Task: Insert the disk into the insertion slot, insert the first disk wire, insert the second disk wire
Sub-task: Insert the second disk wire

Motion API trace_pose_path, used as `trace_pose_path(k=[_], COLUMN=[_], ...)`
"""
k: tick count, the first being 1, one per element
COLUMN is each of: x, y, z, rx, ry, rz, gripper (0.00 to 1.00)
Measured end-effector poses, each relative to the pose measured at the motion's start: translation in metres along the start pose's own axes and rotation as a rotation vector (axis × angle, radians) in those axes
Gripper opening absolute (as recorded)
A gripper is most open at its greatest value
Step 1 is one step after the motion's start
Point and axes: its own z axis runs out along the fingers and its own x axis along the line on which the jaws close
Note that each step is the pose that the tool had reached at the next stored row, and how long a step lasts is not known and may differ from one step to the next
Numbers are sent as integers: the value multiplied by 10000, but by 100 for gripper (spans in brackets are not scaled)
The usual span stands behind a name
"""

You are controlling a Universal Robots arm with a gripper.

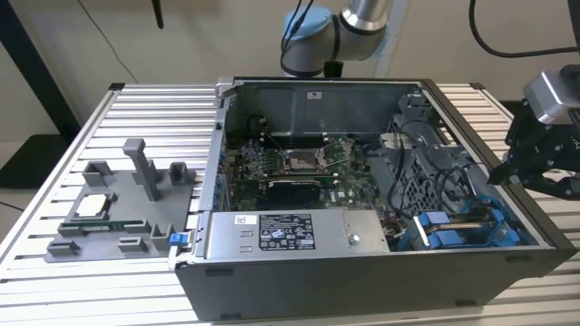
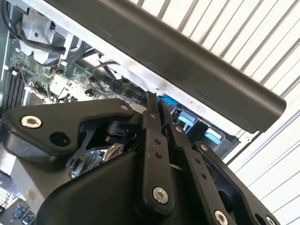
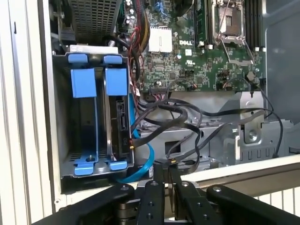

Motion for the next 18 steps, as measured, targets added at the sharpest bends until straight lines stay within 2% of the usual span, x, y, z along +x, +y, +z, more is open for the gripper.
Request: trace_pose_path(k=[2,5,8,9,12,15,16,18], x=[-13,-27,-26,-23,-15,-7,-5,-3], y=[51,121,212,247,335,402,420,449], z=[-51,-113,-142,-144,-143,-142,-141,-141], rx=[-5,-12,-13,-11,1,18,27,55], ry=[-120,-224,-232,-210,-51,178,294,668], rz=[9,10,9,10,15,19,23,32], gripper=[0,0,0,0,0,0,0,0])
